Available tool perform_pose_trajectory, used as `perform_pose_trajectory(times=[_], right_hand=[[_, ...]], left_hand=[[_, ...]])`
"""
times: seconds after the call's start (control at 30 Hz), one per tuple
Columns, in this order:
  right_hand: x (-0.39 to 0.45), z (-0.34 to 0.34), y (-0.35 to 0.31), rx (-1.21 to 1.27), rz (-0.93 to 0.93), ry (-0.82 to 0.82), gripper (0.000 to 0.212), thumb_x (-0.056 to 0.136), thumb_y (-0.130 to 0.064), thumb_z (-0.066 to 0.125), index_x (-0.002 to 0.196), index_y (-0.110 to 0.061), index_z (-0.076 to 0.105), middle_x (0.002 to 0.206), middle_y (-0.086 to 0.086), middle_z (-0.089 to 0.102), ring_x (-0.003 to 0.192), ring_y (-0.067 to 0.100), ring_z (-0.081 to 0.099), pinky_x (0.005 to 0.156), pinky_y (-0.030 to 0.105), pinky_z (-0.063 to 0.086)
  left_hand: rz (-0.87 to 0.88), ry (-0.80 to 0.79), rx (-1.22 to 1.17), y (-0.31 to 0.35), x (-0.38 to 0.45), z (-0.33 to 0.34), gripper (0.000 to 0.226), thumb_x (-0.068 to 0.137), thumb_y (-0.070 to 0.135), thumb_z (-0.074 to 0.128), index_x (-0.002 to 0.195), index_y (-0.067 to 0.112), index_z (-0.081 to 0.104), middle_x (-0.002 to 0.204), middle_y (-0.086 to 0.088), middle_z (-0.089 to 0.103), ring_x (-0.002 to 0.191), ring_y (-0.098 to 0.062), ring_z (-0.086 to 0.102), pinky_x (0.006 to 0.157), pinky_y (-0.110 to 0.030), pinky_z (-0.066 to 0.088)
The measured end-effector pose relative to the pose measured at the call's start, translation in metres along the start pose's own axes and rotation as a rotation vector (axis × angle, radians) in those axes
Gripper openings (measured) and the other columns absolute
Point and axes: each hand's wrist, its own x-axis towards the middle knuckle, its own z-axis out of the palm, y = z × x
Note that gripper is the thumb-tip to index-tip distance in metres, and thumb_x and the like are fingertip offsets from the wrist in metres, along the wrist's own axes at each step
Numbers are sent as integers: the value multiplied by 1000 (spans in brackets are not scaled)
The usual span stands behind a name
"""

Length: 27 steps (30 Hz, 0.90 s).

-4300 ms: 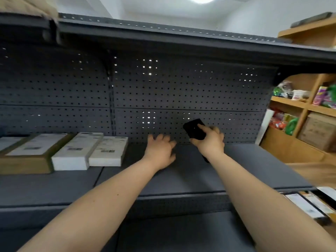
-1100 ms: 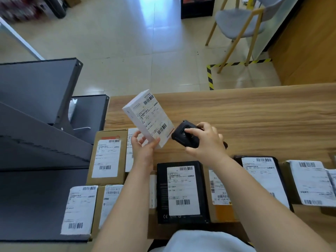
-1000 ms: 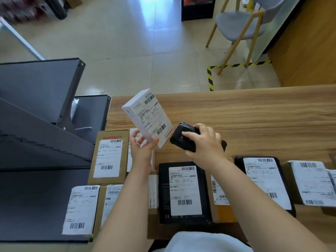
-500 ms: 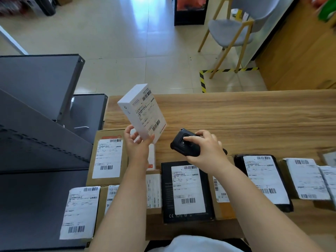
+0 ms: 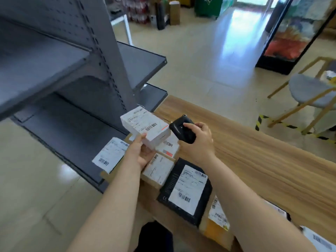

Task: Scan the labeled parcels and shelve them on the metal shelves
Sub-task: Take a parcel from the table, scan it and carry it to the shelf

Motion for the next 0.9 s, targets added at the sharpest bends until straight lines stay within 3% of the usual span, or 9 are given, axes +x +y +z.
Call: perform_pose_trajectory(times=[0.13,0.23,0.37,0.53,0.6,0.73,0.9], right_hand=[[-14,35,-53,-57,-237,-188,61,78,-34,76,134,-40,53,137,0,39,128,26,34,110,47,32],[-42,78,-97,-73,-393,-337,60,78,-38,74,134,-39,52,135,-1,38,126,25,35,107,49,35],[-89,139,-171,-144,-598,-436,60,79,-40,73,135,-39,51,138,0,36,126,28,35,107,47,33],[-151,217,-269,-197,-756,-567,57,79,-36,71,133,-37,50,137,1,35,123,30,36,103,47,32],[-172,248,-309,-192,-819,-612,59,79,-36,71,133,-38,49,136,1,36,123,29,36,102,46,32],[-195,302,-401,-67,-834,-587,62,76,-33,70,134,-39,51,132,-2,40,122,24,40,99,39,33],[-176,337,-534,91,-834,-463,59,75,-32,72,130,-38,55,128,-2,42,117,24,42,101,42,37]], left_hand=[[74,120,-131,12,-48,-74,15,89,25,73,93,15,64,98,-6,65,83,-21,65,55,-33,58],[151,213,-251,18,-90,-138,10,90,22,70,89,16,62,93,-4,64,78,-20,64,47,-26,51],[319,367,-391,44,-154,-223,8,93,19,66,96,20,60,89,-3,64,72,-17,60,58,-27,42],[463,499,-555,97,-229,-334,13,91,23,69,91,16,58,89,-6,61,73,-19,58,56,-29,54],[539,510,-633,124,-252,-371,14,90,21,69,95,16,58,90,-6,62,76,-19,61,66,-30,52],[651,508,-643,193,-287,-443,24,87,20,73,106,19,59,96,-4,67,91,-20,66,92,-34,54],[758,452,-466,328,-315,-503,37,85,22,74,119,23,59,99,-1,69,88,-18,68,74,-35,57]])
